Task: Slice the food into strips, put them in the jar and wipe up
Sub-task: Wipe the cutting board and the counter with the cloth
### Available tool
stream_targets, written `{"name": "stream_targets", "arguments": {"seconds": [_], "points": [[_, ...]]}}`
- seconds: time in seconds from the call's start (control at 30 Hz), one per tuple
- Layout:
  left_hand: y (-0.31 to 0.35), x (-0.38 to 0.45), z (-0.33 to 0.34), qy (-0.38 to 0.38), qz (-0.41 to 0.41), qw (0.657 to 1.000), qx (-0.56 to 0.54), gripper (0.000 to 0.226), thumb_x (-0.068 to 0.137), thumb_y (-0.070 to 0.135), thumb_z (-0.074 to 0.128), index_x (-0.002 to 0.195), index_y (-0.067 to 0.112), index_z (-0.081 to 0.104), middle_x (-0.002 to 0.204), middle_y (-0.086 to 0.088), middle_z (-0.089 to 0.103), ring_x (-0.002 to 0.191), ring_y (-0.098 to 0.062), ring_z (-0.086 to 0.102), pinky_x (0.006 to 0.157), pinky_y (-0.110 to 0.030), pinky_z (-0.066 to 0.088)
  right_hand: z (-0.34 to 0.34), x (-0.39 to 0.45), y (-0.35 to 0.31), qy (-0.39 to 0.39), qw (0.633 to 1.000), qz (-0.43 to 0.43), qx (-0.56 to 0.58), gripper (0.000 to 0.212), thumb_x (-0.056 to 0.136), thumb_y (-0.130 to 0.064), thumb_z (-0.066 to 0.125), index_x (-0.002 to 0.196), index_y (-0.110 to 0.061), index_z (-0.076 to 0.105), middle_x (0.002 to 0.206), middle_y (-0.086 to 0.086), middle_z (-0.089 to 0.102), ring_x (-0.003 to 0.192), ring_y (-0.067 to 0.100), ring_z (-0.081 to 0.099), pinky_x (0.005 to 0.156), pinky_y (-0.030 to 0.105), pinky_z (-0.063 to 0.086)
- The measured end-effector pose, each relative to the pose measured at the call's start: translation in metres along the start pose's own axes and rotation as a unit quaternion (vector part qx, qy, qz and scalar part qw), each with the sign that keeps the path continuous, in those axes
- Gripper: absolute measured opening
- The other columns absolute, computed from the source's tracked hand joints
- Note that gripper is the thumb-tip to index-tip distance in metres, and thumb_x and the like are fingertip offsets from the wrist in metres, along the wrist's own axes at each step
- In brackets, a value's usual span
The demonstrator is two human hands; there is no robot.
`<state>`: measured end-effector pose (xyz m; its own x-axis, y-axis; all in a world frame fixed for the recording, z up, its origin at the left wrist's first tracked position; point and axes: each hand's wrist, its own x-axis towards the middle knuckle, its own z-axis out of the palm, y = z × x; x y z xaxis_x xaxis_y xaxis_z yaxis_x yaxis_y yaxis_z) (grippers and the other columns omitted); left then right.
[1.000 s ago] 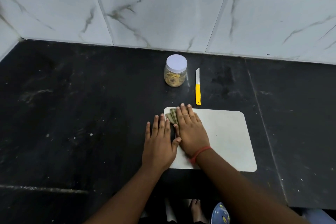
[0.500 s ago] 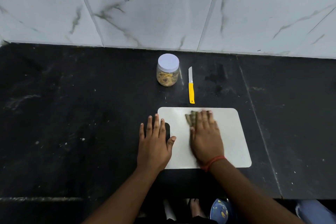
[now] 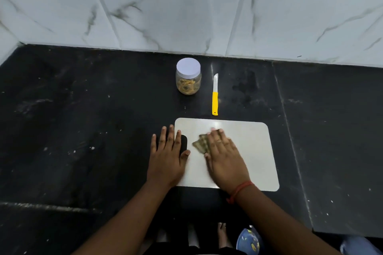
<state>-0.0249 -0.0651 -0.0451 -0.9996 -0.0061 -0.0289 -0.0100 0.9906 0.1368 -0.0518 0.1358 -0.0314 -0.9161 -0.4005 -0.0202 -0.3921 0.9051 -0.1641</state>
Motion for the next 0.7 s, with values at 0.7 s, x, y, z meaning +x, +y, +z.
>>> {"name": "stream_targets", "arguments": {"seconds": [0.7], "points": [[-0.032,-0.008,0.002,-0.006,-0.05,0.998,0.027,0.073,0.102,0.058,0.001,0.16,0.019,0.018,0.168,-0.013,0.004,0.155,-0.03,0.001,0.123,-0.056,0.008,0.02,-0.038,-0.079,-0.008,0.995,-0.099,-0.01,0.061,0.099,-0.035,0.036,0.154,-0.013,0.023,0.162,0.007,0.017,0.151,0.025,0.006,0.118,0.043,0.019]]}}
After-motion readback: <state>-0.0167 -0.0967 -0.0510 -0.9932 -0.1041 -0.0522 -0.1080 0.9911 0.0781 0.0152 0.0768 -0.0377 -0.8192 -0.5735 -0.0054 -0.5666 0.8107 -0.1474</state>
